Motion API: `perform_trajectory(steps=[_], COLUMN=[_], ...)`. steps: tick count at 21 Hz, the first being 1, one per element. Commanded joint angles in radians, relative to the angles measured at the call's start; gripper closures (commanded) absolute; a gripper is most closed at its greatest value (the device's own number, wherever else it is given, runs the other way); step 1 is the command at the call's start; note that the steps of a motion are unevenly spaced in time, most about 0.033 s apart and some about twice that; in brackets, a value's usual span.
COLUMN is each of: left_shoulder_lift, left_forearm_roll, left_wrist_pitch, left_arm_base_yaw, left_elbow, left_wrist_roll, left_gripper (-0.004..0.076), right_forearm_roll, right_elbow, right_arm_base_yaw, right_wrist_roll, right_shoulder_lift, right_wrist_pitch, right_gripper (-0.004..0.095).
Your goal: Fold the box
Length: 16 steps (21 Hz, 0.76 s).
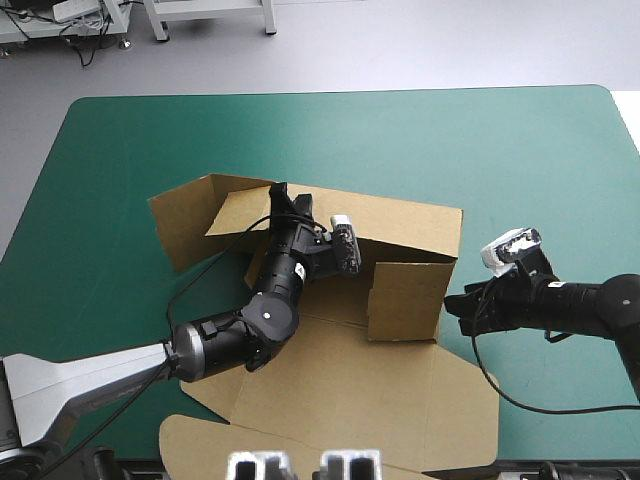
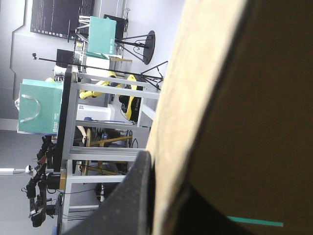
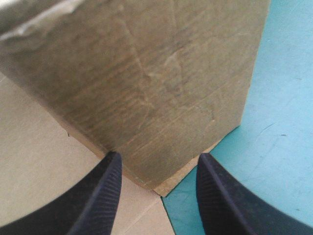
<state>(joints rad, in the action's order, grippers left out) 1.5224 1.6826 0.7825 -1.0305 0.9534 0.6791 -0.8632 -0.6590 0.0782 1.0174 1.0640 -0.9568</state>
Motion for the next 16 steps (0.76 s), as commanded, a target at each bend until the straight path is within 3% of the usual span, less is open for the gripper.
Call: perform_trajectory(steps=[1,6,11,16], left_shoulder_lift=[-0.033,-0.033,-0.033,-0.033], left_forearm_roll=[0.037,0.037,0.037,0.037], left_wrist_pitch=[-0.002,-0.002,-0.008,-0.072], left_arm_base_yaw=[-0.002,-0.002,-0.002,-0.002], left_elbow=[0.037,0.037,0.037,0.063], left_wrist_roll=[0.037,0.037,0.037,0.037], left_gripper=[0.0733,0.0733,0.0733,0.0733], right_forearm_roll=[-0.088,-0.088,-0.128,-0.25], right_elbow=[-0.031,-0.031,-0.031,-0.029], right_arm_base_yaw=[0.0,0.0,0.0,0.0], right_wrist_roll=[0.004,0.004,0.084,0.23], right_shoulder_lift=[-0.021,-0.022,-0.02,-0.02], right_wrist_pitch=[-0.098,-0.163,0.051,0.095], right_gripper=[0.0451,0.0451,0.0451,0.0453])
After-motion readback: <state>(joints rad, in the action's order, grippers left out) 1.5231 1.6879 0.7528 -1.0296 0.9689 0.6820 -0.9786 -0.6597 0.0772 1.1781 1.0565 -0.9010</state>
